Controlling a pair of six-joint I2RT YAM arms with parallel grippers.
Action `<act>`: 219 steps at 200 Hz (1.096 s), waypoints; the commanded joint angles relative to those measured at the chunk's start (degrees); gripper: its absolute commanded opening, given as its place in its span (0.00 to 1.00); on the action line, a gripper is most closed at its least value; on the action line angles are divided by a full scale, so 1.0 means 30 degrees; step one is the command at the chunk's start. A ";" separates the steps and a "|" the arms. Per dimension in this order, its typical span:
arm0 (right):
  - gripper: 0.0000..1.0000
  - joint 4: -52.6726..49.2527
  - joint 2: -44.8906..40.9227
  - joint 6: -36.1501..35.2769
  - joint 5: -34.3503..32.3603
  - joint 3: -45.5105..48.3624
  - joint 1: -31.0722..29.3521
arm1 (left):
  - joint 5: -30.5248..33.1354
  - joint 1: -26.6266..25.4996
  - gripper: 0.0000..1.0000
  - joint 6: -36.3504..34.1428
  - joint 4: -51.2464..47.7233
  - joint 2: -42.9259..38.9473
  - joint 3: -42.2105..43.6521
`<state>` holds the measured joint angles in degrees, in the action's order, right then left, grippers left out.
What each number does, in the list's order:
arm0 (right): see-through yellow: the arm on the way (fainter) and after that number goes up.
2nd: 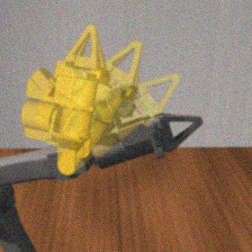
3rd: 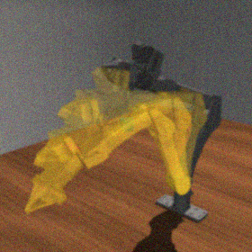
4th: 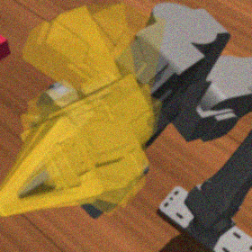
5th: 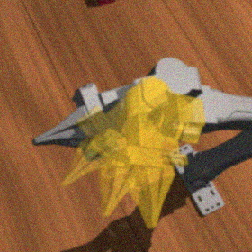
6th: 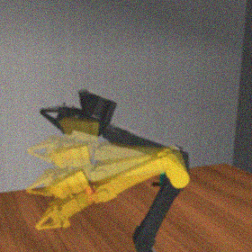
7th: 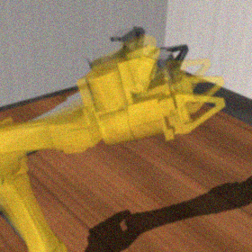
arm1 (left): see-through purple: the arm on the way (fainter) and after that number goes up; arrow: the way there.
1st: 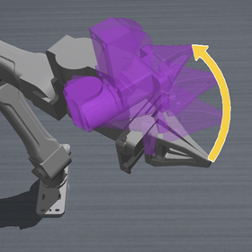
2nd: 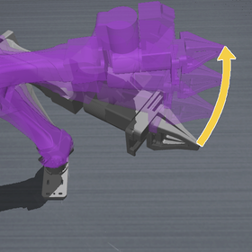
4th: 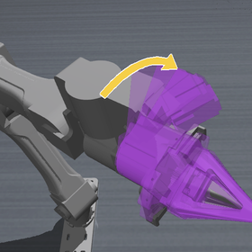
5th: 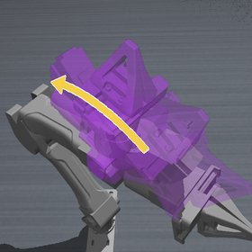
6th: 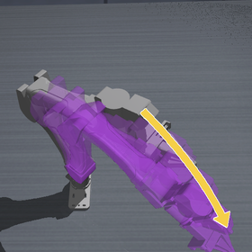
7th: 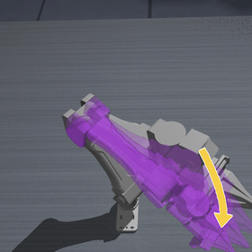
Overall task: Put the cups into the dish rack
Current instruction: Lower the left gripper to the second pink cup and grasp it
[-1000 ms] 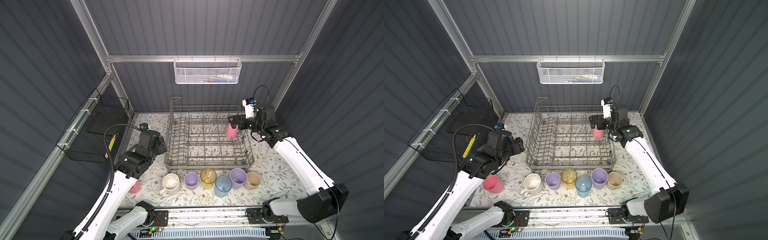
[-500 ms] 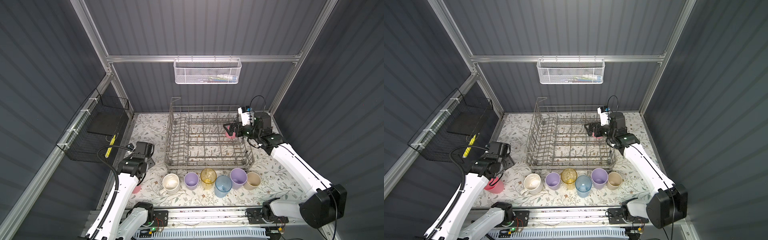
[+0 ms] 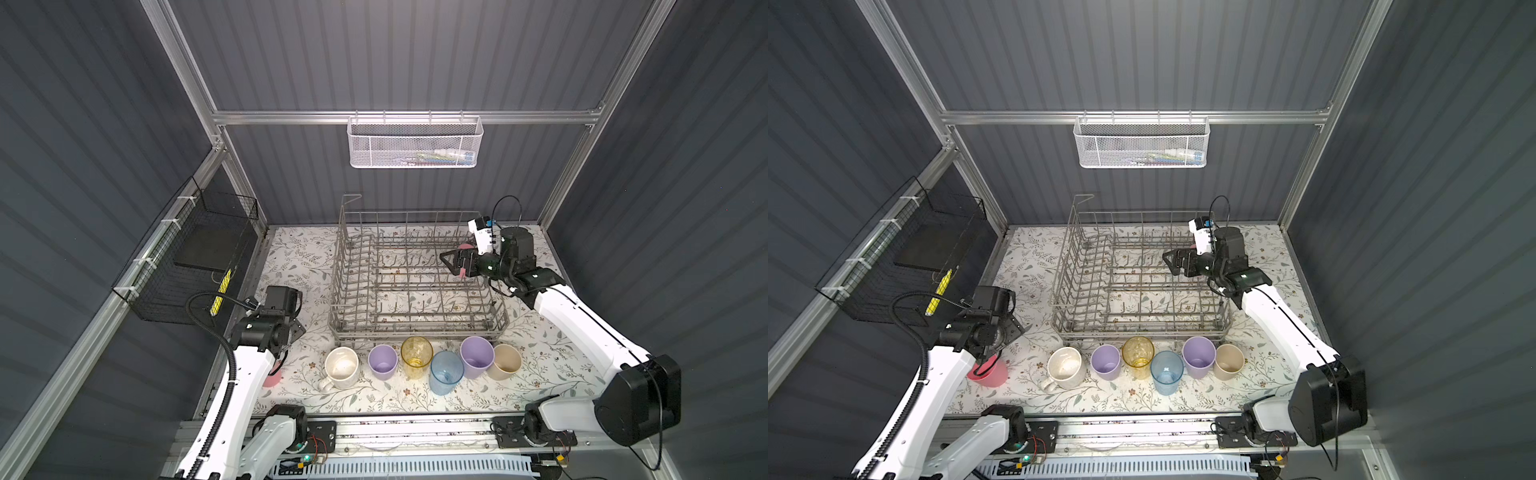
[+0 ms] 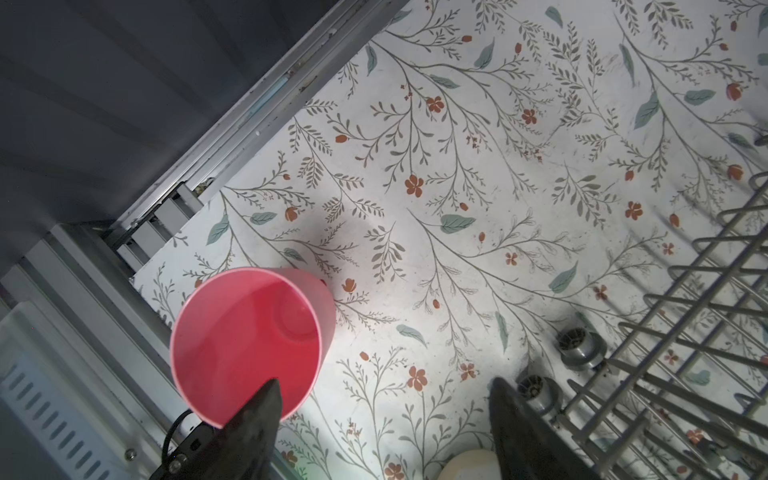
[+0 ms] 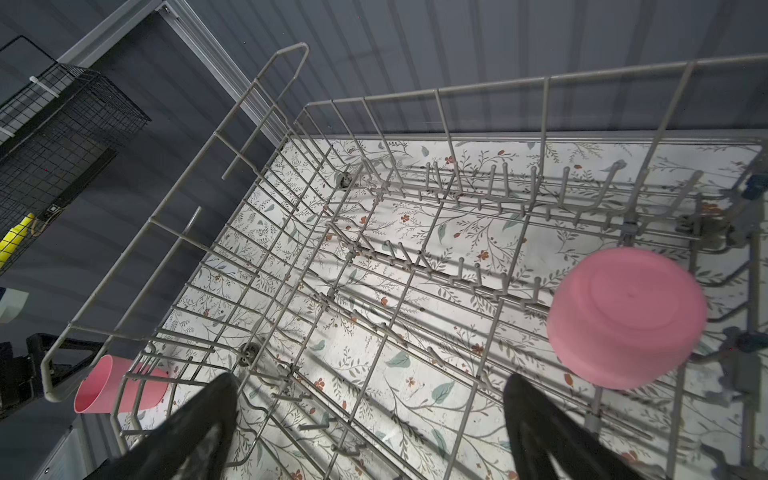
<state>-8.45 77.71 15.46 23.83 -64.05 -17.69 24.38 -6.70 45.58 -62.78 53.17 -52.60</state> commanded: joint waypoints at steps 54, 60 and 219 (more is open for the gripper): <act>0.99 0.0304 -0.0090 0.0157 0.0639 0.0164 -0.0093 | -0.0264 0.1907 0.79 0.0080 0.0787 0.1070 0.1442; 0.99 0.0268 -0.0077 0.0097 0.0639 0.0184 -0.0104 | -0.0551 0.2117 0.79 -0.0037 0.1121 0.1071 0.1581; 0.99 -0.0048 0.0612 -0.0084 0.0185 0.0045 -0.0049 | -0.2197 0.3566 0.55 -0.0721 0.3888 0.2875 0.3500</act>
<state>-8.32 79.35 15.44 25.19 -64.01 -17.67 18.76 3.29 43.35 -51.81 61.23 -42.57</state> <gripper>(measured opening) 0.989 0.584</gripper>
